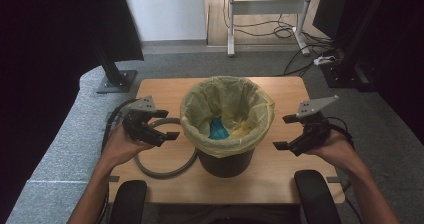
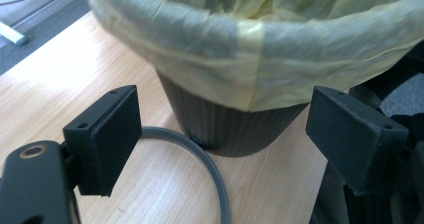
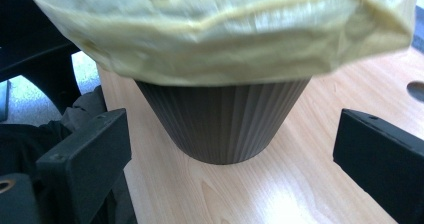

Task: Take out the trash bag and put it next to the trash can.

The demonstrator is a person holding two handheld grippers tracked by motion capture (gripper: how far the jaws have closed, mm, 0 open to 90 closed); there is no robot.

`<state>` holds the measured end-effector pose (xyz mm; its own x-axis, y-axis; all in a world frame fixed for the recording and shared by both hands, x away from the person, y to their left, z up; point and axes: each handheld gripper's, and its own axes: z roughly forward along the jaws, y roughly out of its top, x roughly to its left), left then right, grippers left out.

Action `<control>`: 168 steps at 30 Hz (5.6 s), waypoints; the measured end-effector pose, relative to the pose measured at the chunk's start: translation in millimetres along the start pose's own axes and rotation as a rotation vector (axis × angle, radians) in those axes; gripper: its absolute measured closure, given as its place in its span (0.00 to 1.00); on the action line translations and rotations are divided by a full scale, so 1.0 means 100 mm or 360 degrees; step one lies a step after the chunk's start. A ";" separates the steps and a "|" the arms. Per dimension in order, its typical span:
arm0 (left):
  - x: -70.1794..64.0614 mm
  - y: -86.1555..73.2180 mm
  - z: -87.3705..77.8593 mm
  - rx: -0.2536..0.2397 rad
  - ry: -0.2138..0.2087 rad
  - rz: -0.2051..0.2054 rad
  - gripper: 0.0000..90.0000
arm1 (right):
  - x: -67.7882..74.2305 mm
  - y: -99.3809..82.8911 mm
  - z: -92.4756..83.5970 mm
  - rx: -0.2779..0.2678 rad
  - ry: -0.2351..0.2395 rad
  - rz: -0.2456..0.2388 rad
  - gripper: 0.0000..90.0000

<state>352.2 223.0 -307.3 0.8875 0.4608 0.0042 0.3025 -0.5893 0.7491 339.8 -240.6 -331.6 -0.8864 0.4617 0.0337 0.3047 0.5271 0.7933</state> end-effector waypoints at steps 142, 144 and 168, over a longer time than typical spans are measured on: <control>0.48 1.05 0.51 -0.0047 0.0289 -0.0172 0.98 | -0.65 1.08 0.54 -0.0013 -0.0374 -0.0065 0.94; 0.44 1.07 0.50 -0.0085 0.0260 -0.0152 0.98 | -0.62 1.09 0.52 -0.0055 -0.0325 -0.0059 0.95; 0.00 1.23 0.85 -0.0038 -0.0220 0.0161 0.73 | -0.19 1.33 0.68 -0.0149 0.0058 -0.0197 0.96</control>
<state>419.5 93.9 -271.6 0.9528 0.3035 -0.0097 0.2025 -0.6114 0.7650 420.8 -130.7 -268.7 -0.9278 0.3701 -0.0472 0.1599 0.5089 0.8459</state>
